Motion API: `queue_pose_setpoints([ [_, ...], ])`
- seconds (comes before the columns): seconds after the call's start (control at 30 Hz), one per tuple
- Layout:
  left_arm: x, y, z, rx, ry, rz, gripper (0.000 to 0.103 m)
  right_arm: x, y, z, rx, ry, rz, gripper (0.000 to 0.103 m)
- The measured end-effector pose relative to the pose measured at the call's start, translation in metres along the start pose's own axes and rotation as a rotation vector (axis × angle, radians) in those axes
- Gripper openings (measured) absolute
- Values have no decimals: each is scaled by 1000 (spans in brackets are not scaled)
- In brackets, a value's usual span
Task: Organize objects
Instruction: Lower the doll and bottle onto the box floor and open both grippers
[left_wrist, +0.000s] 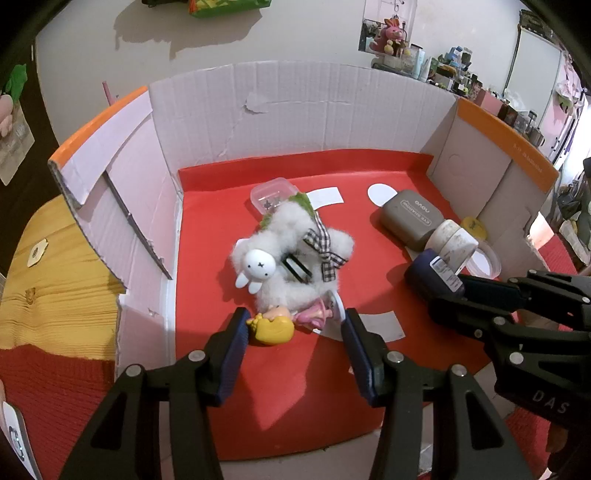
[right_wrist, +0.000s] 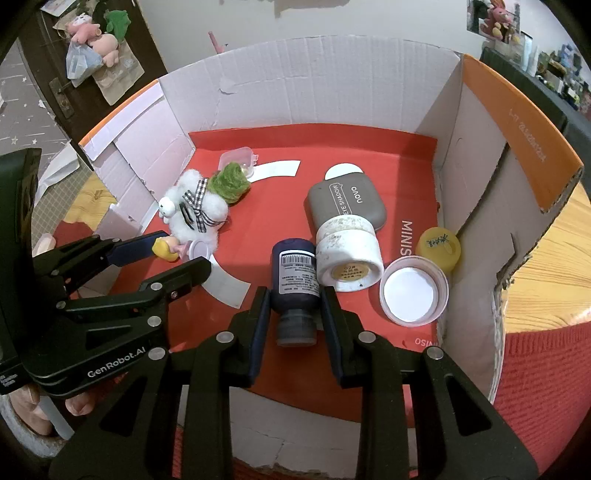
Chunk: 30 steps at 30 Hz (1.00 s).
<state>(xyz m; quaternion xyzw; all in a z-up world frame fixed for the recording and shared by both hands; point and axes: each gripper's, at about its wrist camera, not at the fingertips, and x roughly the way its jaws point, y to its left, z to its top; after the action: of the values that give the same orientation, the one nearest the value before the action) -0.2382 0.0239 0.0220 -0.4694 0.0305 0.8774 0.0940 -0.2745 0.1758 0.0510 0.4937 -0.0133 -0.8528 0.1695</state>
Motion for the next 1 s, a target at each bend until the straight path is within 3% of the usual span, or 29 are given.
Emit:
queue_pose_setpoints([
  [0.7,-13,1,-3,2,-31,18,54,-9,8,-7,-6,-32,5,27],
  [1.0,-30,1,-6,3,-73,34,60,-14,13,-11,-4,-46,1,29],
])
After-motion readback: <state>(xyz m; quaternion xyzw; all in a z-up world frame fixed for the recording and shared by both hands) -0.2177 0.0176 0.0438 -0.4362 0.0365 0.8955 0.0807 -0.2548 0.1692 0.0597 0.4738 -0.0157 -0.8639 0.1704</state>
